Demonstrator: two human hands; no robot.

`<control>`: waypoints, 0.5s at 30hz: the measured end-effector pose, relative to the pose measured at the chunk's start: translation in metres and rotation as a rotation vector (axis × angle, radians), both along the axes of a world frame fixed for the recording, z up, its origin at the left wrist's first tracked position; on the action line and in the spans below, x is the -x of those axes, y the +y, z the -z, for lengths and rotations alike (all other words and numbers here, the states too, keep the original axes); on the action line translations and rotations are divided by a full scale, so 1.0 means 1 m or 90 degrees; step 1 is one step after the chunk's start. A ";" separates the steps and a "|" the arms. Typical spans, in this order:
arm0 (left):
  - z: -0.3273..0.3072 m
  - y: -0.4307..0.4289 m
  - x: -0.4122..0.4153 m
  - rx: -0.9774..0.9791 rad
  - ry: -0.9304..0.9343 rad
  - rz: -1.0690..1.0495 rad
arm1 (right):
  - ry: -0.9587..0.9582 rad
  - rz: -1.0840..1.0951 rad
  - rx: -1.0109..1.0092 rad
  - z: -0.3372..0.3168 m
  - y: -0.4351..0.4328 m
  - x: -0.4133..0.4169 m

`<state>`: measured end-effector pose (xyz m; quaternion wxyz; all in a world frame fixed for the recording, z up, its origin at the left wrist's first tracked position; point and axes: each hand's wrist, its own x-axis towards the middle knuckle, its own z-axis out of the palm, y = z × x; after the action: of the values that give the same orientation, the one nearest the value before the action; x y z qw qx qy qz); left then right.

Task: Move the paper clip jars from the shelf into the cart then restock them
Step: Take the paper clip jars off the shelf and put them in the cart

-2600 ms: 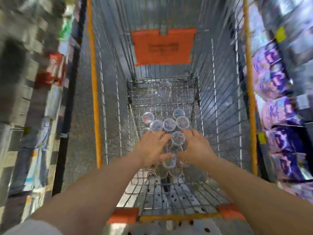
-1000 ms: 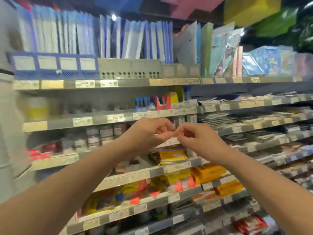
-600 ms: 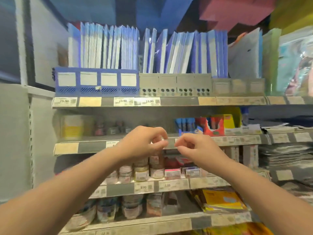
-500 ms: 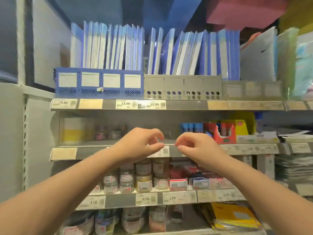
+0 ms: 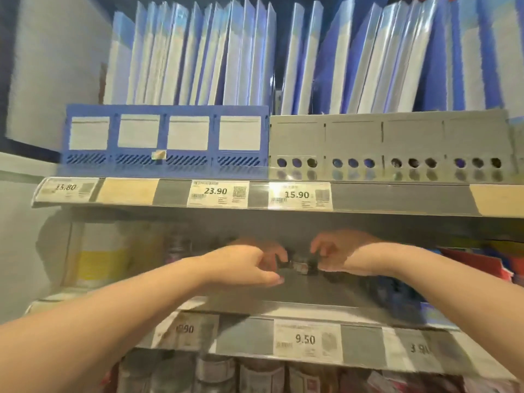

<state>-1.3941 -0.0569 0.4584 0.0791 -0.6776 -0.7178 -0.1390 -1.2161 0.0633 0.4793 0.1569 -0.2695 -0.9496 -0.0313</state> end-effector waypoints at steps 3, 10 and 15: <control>-0.003 0.033 0.012 -0.006 0.040 0.069 | -0.031 0.010 -0.016 -0.007 0.023 0.019; -0.008 0.106 0.036 0.012 0.075 0.165 | -0.150 0.001 -0.004 -0.015 0.067 0.046; -0.004 0.150 0.053 0.033 0.111 0.209 | -0.198 0.022 -0.003 -0.017 0.086 0.048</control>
<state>-1.4470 0.0927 0.4624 0.0993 -0.7971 -0.5912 -0.0723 -1.2643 0.1498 0.4963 0.0078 -0.2773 -0.9576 -0.0776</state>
